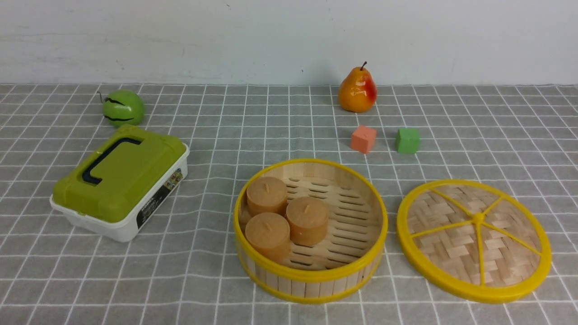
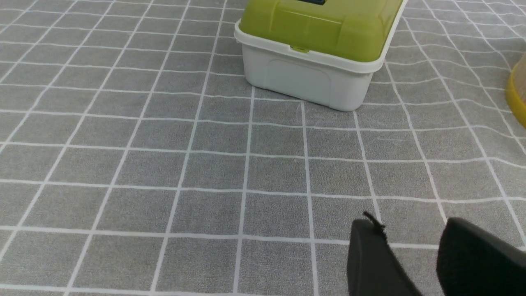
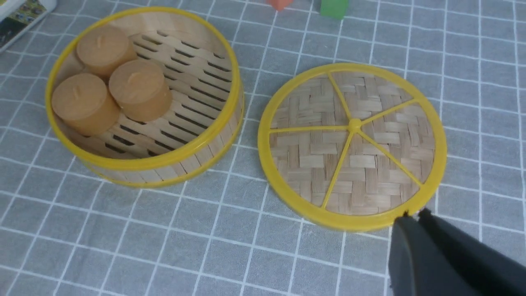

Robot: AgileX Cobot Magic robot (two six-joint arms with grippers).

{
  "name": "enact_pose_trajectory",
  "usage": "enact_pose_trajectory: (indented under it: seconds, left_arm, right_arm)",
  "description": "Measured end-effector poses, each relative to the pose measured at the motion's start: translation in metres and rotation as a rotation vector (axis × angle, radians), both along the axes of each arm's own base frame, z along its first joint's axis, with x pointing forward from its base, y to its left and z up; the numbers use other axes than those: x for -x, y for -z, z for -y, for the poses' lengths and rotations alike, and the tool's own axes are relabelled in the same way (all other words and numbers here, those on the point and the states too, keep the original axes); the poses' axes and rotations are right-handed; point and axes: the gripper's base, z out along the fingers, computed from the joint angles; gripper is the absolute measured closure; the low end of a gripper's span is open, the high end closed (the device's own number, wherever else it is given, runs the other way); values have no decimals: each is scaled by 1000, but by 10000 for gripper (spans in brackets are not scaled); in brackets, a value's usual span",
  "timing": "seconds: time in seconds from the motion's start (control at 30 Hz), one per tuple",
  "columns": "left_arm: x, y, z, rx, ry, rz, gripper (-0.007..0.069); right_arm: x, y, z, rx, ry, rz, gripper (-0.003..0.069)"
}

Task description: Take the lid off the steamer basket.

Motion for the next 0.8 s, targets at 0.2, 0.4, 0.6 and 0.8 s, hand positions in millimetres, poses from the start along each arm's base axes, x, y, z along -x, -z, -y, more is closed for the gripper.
enact_pose_trajectory:
  seconds: [0.2,0.4,0.6,0.8]
  left_arm:
    - [0,0,0,0,0,0,386]
    - [0,0,0,0,0,0,386]
    - [0,0,0,0,0,0,386]
    - [0,0,0,0,0,0,386]
  right_arm:
    - [15,18,2,-2,10,39,680]
    - [19,24,2,-4,1,-6,676]
    - [21,27,1,2,-7,-49,672]
    - [23,30,4,40,0,-83,666]
